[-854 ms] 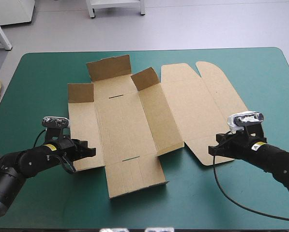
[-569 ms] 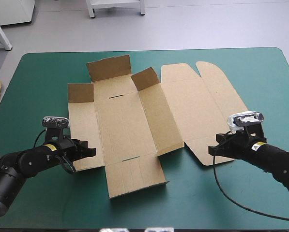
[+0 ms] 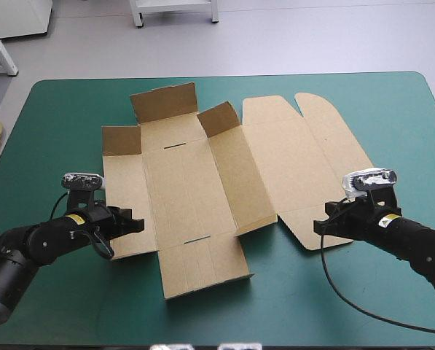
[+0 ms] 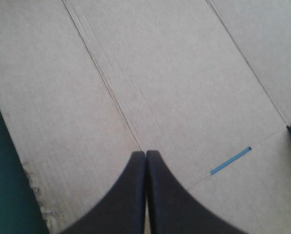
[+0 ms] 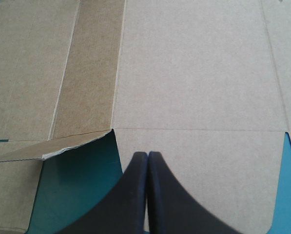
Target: Fold the box
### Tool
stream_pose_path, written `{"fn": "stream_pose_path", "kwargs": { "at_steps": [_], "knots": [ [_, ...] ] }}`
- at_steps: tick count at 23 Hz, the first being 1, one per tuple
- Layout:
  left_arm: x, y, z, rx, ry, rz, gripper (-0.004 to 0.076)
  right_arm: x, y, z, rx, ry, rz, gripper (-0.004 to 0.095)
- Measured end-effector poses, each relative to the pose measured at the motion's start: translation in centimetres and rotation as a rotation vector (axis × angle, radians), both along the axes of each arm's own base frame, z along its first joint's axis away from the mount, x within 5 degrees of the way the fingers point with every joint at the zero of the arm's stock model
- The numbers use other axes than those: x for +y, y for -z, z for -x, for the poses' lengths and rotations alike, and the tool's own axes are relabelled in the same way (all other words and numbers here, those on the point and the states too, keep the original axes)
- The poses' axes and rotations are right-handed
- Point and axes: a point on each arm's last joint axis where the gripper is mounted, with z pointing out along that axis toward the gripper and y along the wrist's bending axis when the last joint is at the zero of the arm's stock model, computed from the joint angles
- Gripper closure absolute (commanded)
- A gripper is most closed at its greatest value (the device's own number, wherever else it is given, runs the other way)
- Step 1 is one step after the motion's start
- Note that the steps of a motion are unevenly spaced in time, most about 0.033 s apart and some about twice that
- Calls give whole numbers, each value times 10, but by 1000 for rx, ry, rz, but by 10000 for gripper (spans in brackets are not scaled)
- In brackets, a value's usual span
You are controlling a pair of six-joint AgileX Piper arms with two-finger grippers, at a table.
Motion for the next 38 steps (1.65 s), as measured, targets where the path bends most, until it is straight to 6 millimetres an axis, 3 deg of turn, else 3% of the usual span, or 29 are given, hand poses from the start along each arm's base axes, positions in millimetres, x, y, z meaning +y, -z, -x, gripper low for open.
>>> {"fn": "stream_pose_path", "kwargs": {
  "at_steps": [3, 6, 11, 16, 19, 26, 35, 38],
  "knots": [
    [2, -13, -13, 6, -24, 27, 731, 0, 0, 0, -1, 0, 0, 927],
    [19, -22, -40, 72, -25, 112, 731, 0, 0, 0, -2, 1, -1, 927],
    [63, -10, -60, 157, -64, 331, 732, 0, 0, 0, -1, 0, 0, 927],
    [99, 12, -66, 250, -94, 447, 725, 0, 0, 0, 0, 2, -2, 927],
    [112, 21, -67, 267, -118, 458, 639, 0, 0, 0, 1, 2, -3, 927],
    [119, 30, -70, 286, -120, 427, 241, 2, 2, -2, 19, 6, -31, 927],
    [130, 86, -90, 446, -82, 495, 248, 3, 7, -7, 50, 8, -39, 927],
    [130, 92, -93, 437, -53, 531, 248, 3, 7, -7, 50, 8, -39, 927]
  ]
}}
